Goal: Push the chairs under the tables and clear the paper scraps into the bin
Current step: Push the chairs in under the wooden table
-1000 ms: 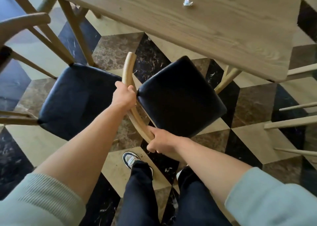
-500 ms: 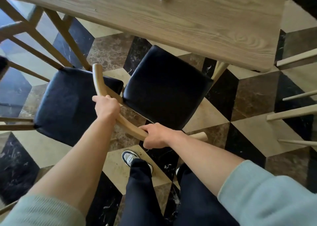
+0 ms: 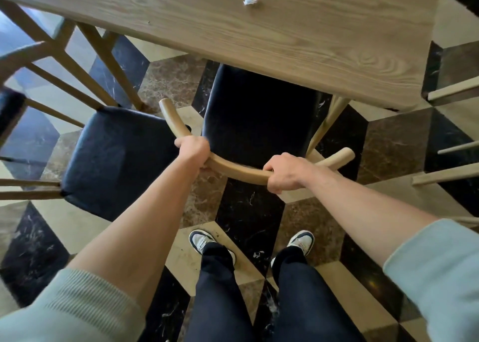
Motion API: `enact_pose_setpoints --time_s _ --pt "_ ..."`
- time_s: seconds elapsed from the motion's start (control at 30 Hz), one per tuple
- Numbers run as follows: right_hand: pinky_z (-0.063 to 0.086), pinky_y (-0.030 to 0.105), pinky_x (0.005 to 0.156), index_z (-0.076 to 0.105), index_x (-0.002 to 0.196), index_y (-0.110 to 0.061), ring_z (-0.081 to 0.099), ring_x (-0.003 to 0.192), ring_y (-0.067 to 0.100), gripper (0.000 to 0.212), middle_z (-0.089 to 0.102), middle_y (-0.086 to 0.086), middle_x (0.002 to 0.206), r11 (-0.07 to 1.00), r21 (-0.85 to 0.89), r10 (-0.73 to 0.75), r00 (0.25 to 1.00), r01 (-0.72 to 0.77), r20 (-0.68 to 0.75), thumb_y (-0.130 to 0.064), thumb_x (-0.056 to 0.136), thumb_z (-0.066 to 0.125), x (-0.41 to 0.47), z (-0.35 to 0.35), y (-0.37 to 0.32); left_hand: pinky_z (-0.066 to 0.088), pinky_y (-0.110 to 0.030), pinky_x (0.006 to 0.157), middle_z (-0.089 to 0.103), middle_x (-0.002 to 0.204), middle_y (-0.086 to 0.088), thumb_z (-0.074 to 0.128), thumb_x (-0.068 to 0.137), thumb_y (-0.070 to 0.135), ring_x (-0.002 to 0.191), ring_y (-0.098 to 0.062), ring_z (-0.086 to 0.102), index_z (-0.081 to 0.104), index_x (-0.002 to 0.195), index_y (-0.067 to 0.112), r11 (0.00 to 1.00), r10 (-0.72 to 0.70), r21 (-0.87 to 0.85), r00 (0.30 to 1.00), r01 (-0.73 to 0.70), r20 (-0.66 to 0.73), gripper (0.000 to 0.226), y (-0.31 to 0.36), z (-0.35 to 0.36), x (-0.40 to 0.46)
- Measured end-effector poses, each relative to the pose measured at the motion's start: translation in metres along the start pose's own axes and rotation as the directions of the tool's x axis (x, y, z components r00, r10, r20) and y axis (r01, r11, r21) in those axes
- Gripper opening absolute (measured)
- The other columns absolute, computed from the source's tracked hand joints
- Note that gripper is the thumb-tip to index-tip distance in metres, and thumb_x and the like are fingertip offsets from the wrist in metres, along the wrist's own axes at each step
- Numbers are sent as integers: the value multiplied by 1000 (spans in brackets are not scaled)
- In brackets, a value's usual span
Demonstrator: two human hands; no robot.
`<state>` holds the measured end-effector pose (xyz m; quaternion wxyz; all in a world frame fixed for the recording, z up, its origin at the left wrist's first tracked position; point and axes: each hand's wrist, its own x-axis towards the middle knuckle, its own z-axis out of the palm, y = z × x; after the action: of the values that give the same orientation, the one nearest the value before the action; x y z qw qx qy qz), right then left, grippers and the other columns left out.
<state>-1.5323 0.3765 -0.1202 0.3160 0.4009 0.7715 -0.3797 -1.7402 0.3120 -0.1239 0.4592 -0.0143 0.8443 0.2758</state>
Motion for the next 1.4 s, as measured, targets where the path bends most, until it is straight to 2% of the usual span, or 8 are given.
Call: enact_pose_setpoints --time_s 0.2,0.33,0.5,0.6,0.77,0.97,1.13,1.4 --pt "54 36 71 71 91 -28 62 80 15 29 64 -2 86 999 -9 47 992 -49 -120 -26 62 74 -11 -28 47 61 -40 56 61 115 -17 62 87 53 87 -30 70 18 139 11 984 65 161 993 -81 102 80 15 43 -10" --pt "54 39 77 73 98 -28 60 80 11 27 63 -6 86 999 29 24 976 -18 -219 -32 71 77 -9 -32 59 64 -42 67 70 105 -18 58 74 76 75 -32 75 17 140 14 978 108 165 989 -124 100 99 28 51 0" --pt "55 39 78 74 94 -32 62 83 13 25 66 -8 86 997 61 56 974 -43 -221 -36 69 78 -10 -34 58 56 -32 53 71 97 -18 50 72 88 72 -31 76 14 145 8 940 119 302 983 -157 139 114 32 43 8" --pt "59 39 79 73 97 -32 64 85 14 26 66 -8 88 993 72 107 962 -91 -252 -27 72 75 -12 -27 50 63 -41 70 70 97 -20 47 72 90 77 -33 75 10 150 7 917 133 351 975 -189 177 120 33 35 4" --pt "59 38 85 64 121 -26 64 94 14 40 64 -3 103 988 146 -5 948 55 -320 -22 83 71 11 -17 -36 59 -45 86 67 114 -15 32 74 92 88 -29 70 42 143 5 876 291 315 920 -366 262 111 12 -17 5" --pt "50 32 90 70 116 -15 61 106 22 27 62 6 118 968 111 -100 755 223 -648 -17 89 65 59 -21 -186 52 -42 86 70 107 -11 23 80 87 90 -29 67 61 119 12 863 350 349 930 -366 110 93 -27 -174 60" --pt "48 33 94 68 116 -18 60 109 19 26 63 3 119 943 17 -279 818 332 -504 -26 91 61 88 2 -303 54 -52 98 69 119 -16 27 85 82 102 -35 68 58 129 13 933 279 268 952 -239 -122 88 -58 -295 104" --pt "51 39 96 65 120 -20 60 110 19 33 62 0 117 915 -73 -401 875 396 -272 -35 91 60 141 29 -426 55 -43 91 70 112 -8 47 94 60 94 -28 67 63 119 14 901 386 325 874 -288 -295 55 -32 -407 140"
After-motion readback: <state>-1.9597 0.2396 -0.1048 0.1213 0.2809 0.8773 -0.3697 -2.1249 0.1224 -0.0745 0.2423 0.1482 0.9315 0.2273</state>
